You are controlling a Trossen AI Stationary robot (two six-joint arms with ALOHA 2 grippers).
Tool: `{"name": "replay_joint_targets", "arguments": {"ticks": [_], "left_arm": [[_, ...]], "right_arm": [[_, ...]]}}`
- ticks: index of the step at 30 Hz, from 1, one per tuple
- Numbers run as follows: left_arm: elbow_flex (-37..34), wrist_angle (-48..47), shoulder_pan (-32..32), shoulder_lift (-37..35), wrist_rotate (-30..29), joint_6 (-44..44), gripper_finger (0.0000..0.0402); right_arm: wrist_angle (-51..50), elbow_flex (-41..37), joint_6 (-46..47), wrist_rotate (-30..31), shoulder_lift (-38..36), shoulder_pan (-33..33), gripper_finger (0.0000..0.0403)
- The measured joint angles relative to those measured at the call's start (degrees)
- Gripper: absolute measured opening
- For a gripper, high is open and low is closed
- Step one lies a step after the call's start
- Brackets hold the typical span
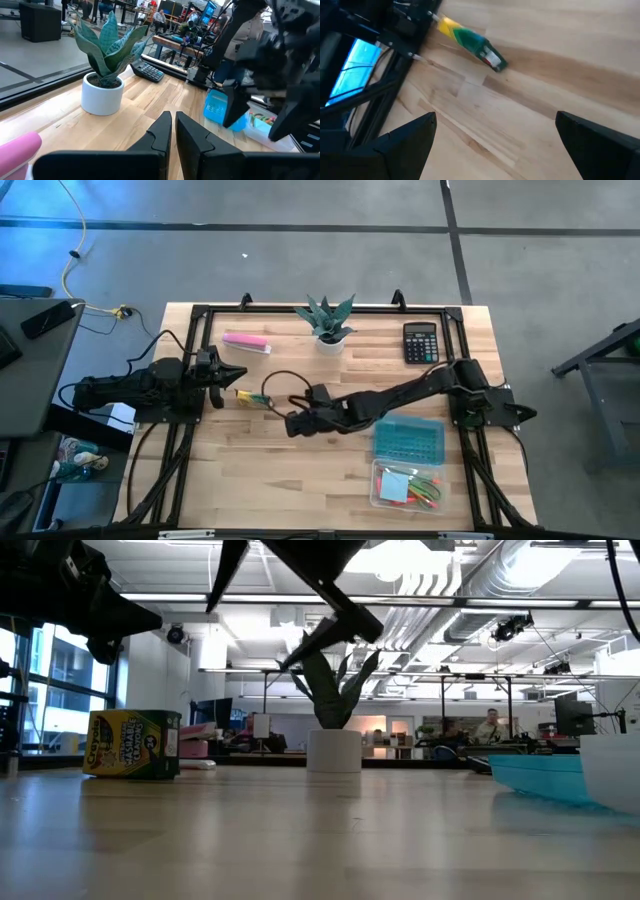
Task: Pack school essentials
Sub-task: Put the yellow crayon box into the blue supply box
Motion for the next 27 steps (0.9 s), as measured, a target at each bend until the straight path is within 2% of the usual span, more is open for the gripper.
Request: {"name": "replay_joint_targets", "arguments": {"ticks": [10,21,27], "left_arm": [[0.0,0.0,0.0,0.0,0.0,0.0,0.0017],[0.0,0.0,0.0,0.0,0.0,0.0,0.0017],[0.0,0.0,0.0,0.0,0.0,0.0,0.0017]], "right_arm": [[-13.9,9.3,-11.0,2.6,-0.1,-2.2,0.0400],[-20.3,13.6,-21.6,7.0,-0.1,-4.2,0.0400],[-20.8,13.6,-22.3,6.9,-0.1,-5.3,0.0400]]}}
